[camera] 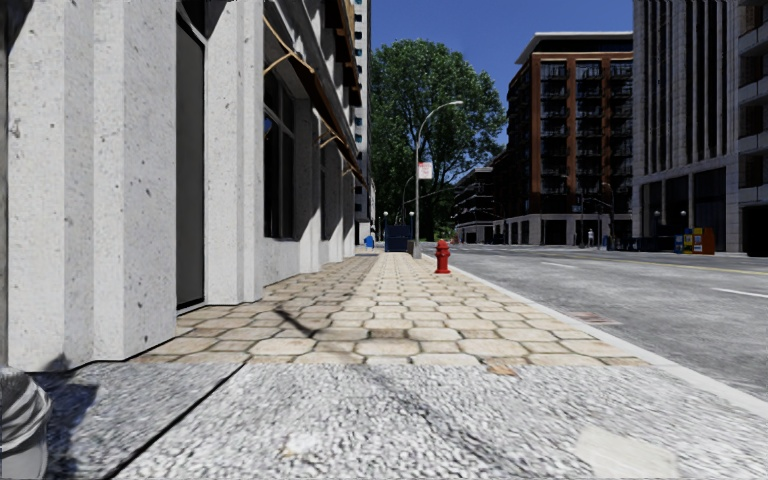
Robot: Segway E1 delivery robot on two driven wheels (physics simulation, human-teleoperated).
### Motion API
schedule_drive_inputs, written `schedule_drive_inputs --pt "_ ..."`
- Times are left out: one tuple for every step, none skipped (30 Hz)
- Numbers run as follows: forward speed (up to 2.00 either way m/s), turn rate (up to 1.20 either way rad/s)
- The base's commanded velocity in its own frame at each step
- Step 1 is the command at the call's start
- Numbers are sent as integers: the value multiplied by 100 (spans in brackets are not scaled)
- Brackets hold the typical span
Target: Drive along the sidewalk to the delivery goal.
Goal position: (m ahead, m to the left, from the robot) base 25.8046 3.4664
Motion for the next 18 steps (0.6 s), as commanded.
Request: schedule_drive_inputs --pt "200 0" --pt "200 0" --pt "200 0" --pt "200 0" --pt "200 0" --pt "200 0" --pt "200 0" --pt "200 0" --pt "200 0" --pt "200 0" --pt "200 0" --pt "200 0" --pt "200 0" --pt "200 0" --pt "200 0" --pt "200 0" --pt "200 0" --pt "200 0"
